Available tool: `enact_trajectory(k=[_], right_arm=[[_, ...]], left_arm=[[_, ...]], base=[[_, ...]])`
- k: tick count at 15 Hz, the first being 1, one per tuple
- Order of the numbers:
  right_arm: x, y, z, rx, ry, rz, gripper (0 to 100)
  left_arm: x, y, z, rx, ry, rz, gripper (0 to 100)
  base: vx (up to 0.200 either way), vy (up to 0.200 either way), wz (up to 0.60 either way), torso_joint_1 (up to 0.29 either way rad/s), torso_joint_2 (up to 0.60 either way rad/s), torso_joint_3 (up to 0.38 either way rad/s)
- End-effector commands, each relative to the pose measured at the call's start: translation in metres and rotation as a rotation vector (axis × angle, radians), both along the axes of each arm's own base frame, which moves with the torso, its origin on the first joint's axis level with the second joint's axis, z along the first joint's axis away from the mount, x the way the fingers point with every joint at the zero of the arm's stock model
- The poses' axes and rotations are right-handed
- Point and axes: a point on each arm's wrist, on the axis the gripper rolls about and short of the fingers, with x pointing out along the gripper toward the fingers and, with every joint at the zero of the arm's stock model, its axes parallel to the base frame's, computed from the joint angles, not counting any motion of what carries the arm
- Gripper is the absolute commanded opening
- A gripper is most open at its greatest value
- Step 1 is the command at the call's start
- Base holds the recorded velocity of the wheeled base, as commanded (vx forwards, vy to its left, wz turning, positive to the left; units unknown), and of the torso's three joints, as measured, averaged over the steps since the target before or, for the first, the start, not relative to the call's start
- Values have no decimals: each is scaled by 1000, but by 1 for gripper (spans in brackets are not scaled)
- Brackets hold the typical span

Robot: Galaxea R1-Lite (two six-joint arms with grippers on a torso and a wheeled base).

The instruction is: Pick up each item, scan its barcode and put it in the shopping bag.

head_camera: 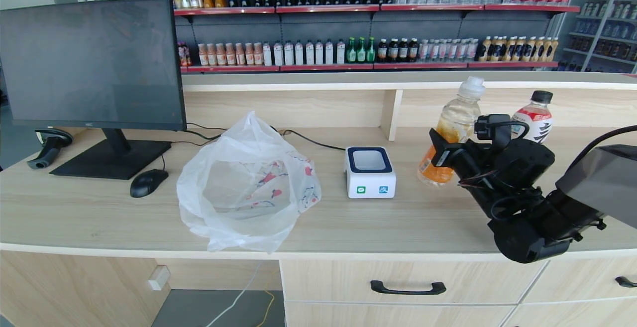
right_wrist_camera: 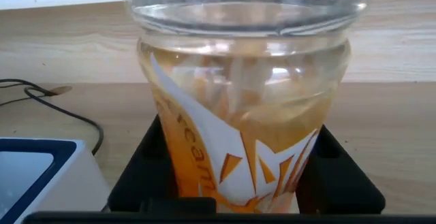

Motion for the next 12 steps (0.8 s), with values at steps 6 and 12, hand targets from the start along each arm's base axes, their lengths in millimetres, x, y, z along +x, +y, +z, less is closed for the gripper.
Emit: enact_trajectory(k=[6,12], right_arm=[[-2,0,6,13,-17,4,0],[-4,-1,17,22,-48,3,0]], left_arm=[[0,0,0,0,0,1,100],[0,0,0,0,0,1,100]], base=[[0,0,0,0,0,0],[0,0,0,0,0,0]])
